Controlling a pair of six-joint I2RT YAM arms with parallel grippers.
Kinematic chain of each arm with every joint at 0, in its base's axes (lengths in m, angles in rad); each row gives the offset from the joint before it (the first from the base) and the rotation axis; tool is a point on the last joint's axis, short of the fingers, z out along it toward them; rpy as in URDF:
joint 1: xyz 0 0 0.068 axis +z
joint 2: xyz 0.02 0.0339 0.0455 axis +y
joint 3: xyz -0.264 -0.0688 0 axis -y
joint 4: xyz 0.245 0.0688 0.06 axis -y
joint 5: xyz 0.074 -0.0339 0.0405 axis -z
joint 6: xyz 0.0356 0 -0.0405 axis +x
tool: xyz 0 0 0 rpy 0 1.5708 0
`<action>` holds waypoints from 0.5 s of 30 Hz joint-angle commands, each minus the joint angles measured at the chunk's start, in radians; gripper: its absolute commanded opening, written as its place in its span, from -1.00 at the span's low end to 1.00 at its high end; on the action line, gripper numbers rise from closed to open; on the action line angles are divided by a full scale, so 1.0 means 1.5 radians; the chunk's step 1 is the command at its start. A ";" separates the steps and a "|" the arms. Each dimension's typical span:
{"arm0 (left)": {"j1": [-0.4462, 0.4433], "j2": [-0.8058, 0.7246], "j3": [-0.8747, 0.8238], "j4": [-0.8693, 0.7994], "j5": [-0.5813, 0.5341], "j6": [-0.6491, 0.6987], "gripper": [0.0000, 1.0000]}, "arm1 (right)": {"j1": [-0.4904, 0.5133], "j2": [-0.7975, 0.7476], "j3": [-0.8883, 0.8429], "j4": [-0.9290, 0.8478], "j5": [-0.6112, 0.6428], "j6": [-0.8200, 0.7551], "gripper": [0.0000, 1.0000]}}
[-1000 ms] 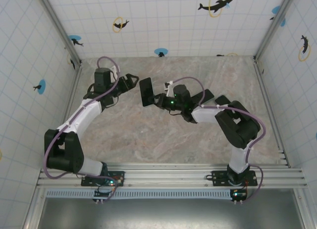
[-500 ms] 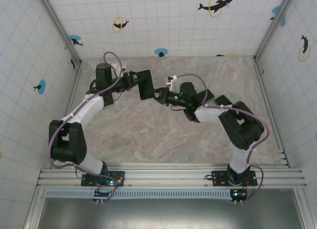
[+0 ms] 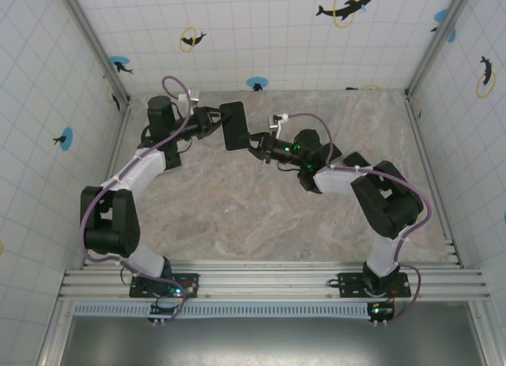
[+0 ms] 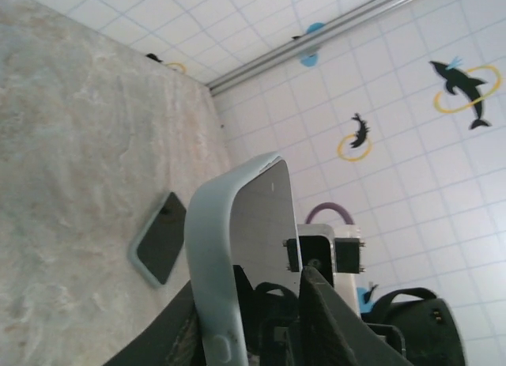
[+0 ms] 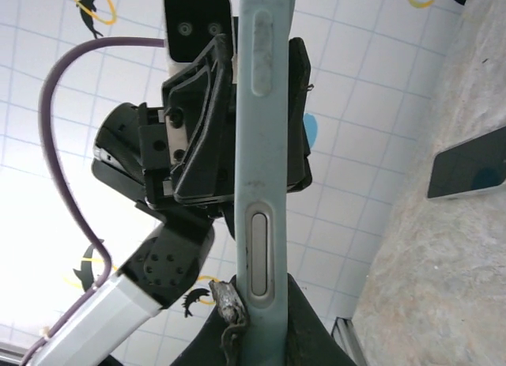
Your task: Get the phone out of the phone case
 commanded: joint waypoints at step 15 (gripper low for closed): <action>0.000 0.012 0.014 0.189 0.017 -0.166 -1.00 | -0.025 -0.011 -0.009 0.114 -0.014 0.028 -0.27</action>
